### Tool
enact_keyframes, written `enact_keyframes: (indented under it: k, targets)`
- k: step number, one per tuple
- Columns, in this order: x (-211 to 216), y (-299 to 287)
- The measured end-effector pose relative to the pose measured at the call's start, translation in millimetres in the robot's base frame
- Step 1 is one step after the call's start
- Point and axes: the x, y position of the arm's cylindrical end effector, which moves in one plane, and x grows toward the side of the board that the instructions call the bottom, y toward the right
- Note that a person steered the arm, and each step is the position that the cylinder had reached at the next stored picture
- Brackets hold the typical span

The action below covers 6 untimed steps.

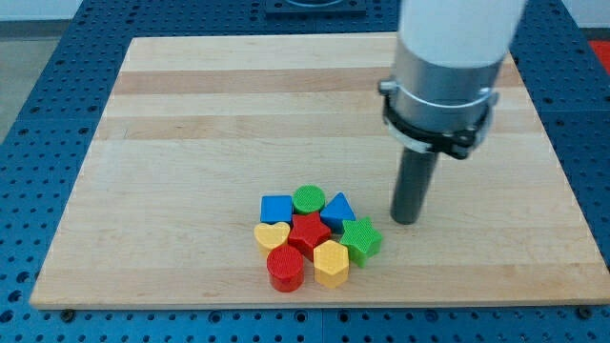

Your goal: Move the green star right to the red star

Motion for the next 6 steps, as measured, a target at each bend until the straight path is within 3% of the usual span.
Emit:
enact_keyframes:
  k: [1,6]
  targets:
    - [22,3]
    - [23,-51]
